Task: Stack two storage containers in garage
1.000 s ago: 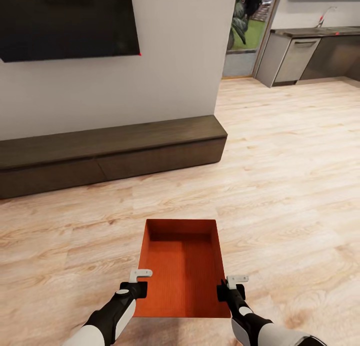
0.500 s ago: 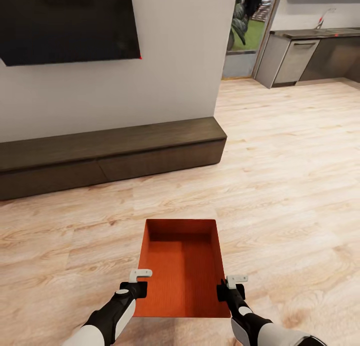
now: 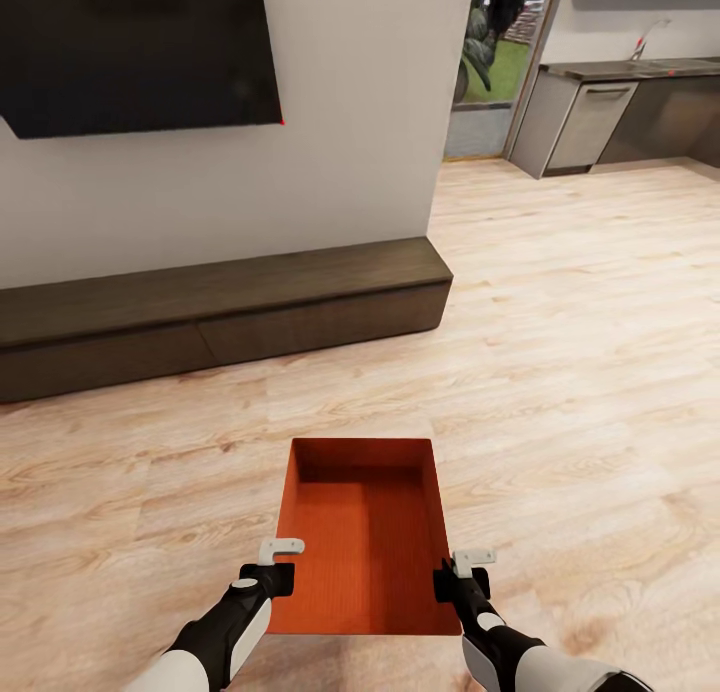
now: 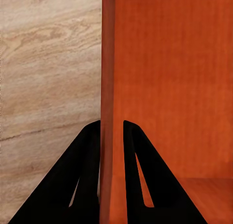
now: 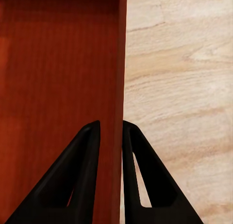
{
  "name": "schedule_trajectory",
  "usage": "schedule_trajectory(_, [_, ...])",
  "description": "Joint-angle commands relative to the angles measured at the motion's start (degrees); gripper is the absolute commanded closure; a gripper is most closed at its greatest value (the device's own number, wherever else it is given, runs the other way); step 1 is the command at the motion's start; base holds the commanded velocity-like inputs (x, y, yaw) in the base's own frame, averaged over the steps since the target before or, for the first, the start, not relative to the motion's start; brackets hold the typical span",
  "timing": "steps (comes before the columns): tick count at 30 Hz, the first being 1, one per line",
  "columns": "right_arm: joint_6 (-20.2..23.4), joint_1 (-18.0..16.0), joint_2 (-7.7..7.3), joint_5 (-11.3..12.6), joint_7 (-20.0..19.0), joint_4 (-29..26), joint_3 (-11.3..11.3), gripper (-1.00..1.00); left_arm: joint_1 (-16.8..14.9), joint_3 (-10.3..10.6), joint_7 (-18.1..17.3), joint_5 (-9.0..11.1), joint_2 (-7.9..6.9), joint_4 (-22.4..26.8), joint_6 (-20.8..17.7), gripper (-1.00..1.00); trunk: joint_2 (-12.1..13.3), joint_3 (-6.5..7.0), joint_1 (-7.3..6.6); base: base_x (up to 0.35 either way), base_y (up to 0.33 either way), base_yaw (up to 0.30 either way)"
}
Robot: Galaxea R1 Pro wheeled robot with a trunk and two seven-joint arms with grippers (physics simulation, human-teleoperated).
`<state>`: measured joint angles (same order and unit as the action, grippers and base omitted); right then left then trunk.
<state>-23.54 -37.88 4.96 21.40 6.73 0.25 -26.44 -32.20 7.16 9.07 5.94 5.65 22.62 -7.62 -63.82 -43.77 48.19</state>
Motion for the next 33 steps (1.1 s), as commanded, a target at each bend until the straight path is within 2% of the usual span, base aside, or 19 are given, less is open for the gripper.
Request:
schedule_trajectory(1, [-0.2, -0.1, 0.05, 0.1, 0.1, -0.1, 2.0, 1.00, 0.0, 0.1, 0.9, 0.0, -0.01, 0.1, -0.4, 1.00, 0.4, 0.15, -0.22, 0.000, 0.000, 0.000])
schedule_trajectory(33, [-0.2, -0.1, 0.05, 0.2, 0.2, -0.1, 2.0, 1.00, 0.0, 0.1, 0.9, 0.0, -0.03, 0.1, -0.4, 1.00, 13.2, 5.90, -7.25, 0.000, 0.000, 0.000])
